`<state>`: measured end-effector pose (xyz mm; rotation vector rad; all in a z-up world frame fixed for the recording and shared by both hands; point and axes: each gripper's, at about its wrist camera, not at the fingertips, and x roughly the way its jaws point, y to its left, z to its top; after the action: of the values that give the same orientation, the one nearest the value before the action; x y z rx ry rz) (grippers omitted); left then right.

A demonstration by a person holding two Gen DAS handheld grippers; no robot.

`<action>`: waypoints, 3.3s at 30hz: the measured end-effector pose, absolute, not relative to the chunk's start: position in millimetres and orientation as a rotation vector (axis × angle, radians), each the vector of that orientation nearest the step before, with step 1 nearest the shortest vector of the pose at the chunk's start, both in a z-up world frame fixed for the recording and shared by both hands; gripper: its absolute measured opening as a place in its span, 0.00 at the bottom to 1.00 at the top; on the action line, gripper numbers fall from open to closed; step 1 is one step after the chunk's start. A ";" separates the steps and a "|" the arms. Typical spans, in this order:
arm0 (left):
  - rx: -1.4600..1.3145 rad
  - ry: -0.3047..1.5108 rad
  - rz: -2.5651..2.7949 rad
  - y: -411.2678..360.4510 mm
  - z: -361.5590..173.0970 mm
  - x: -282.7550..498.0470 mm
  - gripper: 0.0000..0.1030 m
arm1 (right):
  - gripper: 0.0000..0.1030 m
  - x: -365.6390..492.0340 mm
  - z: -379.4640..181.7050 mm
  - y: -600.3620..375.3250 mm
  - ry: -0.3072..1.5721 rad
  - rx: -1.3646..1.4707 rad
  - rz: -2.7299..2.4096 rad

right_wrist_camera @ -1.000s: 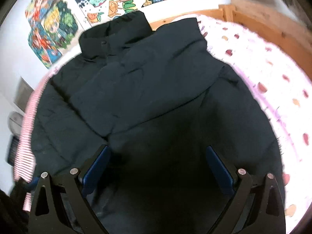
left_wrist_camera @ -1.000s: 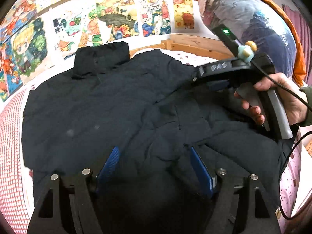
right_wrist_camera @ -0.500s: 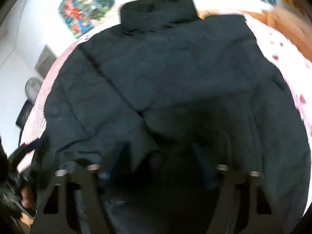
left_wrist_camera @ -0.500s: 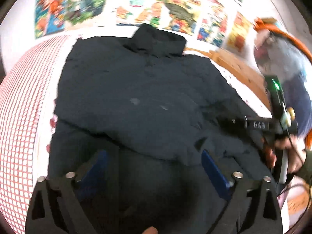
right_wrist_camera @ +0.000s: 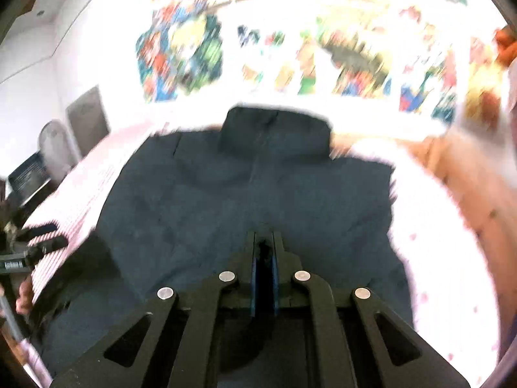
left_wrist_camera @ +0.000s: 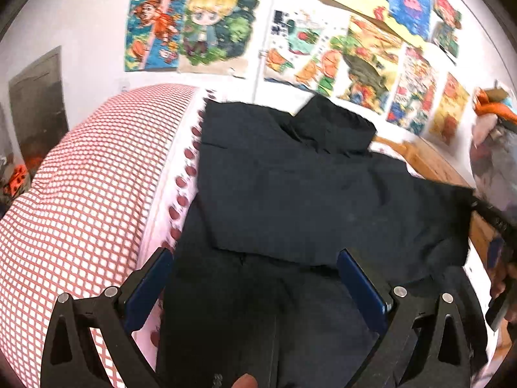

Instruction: Fold large clothes

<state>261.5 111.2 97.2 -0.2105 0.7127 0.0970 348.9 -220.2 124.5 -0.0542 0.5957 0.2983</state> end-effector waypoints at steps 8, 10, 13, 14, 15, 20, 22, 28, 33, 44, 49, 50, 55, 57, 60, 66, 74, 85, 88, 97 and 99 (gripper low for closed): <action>-0.154 0.698 0.168 107.9 93.5 295.4 1.00 | 0.06 399.6 116.1 -250.1 0.568 -0.110 0.054; -0.160 0.717 0.185 109.7 89.4 307.2 1.00 | 0.06 413.1 98.5 -257.0 0.600 -0.159 -0.004; -0.181 0.749 0.202 114.8 80.8 320.9 1.00 | 0.06 429.1 75.5 -265.9 0.675 -0.153 -0.029; -0.186 0.759 0.208 117.0 77.5 324.2 1.00 | 0.07 434.8 67.0 -270.0 0.709 -0.141 -0.026; -0.192 0.766 0.215 118.5 74.1 327.9 1.00 | 0.07 438.8 60.4 -271.1 0.737 -0.143 -0.018; -0.159 0.791 0.249 117.9 63.4 348.6 1.00 | 0.39 433.3 60.5 -262.7 0.672 -0.212 -0.086; -0.144 0.793 0.244 112.0 63.3 356.6 1.00 | 0.71 430.3 69.1 -255.4 0.603 -0.216 -0.063; -0.015 0.797 0.190 70.4 60.7 397.9 1.00 | 0.73 438.3 63.5 -222.0 0.643 -0.216 0.115; 0.051 0.876 0.179 55.7 34.9 426.0 1.00 | 0.74 446.4 33.1 -206.8 0.715 -0.278 0.152; 0.095 0.851 0.221 45.7 -8.7 418.9 1.00 | 0.93 445.9 -12.2 -212.4 0.783 -0.233 0.204; 0.102 0.825 0.231 43.0 -15.5 411.1 1.00 | 0.93 435.2 -20.5 -213.4 0.751 -0.222 0.209; 0.099 0.823 0.231 43.0 -16.4 410.3 1.00 | 0.93 435.2 -21.6 -214.2 0.749 -0.221 0.210; 0.102 0.820 0.233 40.3 -19.9 408.2 1.00 | 0.93 441.5 -24.5 -219.2 0.739 -0.212 0.215; 0.102 0.816 0.234 39.3 -20.3 407.4 1.00 | 0.93 440.3 -25.6 -220.3 0.723 -0.207 0.214; 0.100 0.809 0.233 39.3 -21.5 408.7 1.00 | 0.93 437.0 -29.2 -219.9 0.696 -0.207 0.206; 0.087 0.800 0.226 40.4 -23.5 405.3 1.00 | 0.93 436.6 -29.6 -220.5 0.692 -0.204 0.206; 0.083 0.800 0.219 41.1 -23.5 404.0 1.00 | 0.93 436.4 -28.4 -218.4 0.700 -0.219 0.196; 0.042 0.816 0.221 62.5 35.9 421.9 1.00 | 0.93 454.1 40.7 -244.8 0.696 -0.105 0.181; 0.113 0.722 0.264 59.4 70.0 439.8 1.00 | 0.93 477.2 65.1 -258.9 0.598 -0.062 0.077; 0.078 0.522 0.288 59.6 114.0 542.8 1.00 | 0.93 592.6 86.5 -249.3 0.554 0.102 0.037; 0.062 0.499 0.273 57.4 113.4 565.7 1.00 | 0.93 610.6 79.2 -237.8 0.555 0.129 0.074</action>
<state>565.7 57.4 113.4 0.0619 0.4989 0.2733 610.6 -237.8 79.2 0.1291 0.5545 0.0737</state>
